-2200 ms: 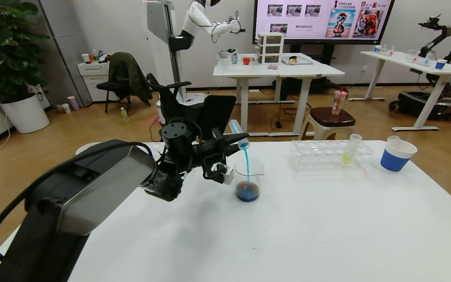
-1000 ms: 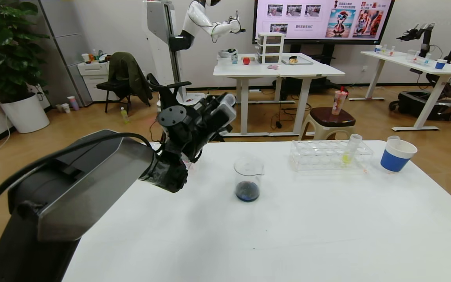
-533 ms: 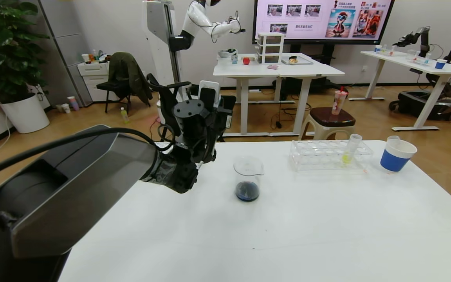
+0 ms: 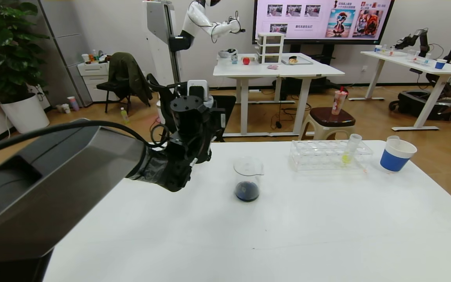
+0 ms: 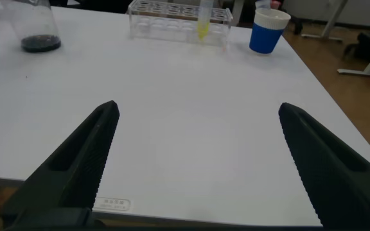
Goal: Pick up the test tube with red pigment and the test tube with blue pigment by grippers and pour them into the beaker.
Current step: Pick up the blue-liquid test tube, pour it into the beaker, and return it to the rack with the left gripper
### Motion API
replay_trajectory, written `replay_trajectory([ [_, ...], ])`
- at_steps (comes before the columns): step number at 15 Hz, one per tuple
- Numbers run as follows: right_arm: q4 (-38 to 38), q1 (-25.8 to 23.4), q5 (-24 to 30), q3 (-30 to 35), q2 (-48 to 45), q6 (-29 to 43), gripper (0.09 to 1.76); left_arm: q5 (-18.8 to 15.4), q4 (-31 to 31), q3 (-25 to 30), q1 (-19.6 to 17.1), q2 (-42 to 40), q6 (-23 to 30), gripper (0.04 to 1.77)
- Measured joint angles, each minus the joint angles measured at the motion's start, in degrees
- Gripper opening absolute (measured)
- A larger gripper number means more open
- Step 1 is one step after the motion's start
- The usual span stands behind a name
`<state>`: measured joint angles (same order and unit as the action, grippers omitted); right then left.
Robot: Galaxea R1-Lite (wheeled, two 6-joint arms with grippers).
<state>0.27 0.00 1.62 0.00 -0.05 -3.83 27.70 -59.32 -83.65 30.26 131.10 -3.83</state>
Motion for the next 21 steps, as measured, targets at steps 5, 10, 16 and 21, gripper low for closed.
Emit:
replay_trajectory([
  [5,0.0,0.0,0.0,0.0,0.0,0.0,1.73,-5.5,4.3,8.3,-11.5,-9.1,2.9,0.51],
  [10,0.0,0.0,0.0,0.0,0.0,0.0,1.73,-15.8,4.0,17.0,-29.4,-15.7,3.2,0.51],
  [16,0.0,0.0,0.0,0.0,0.0,0.0,1.73,-19.1,1.4,19.2,-38.3,-15.3,3.3,0.51],
  [21,0.0,0.0,0.0,0.0,0.0,0.0,1.73,-19.2,-4.6,18.3,-40.9,-8.5,3.0,0.51],
])
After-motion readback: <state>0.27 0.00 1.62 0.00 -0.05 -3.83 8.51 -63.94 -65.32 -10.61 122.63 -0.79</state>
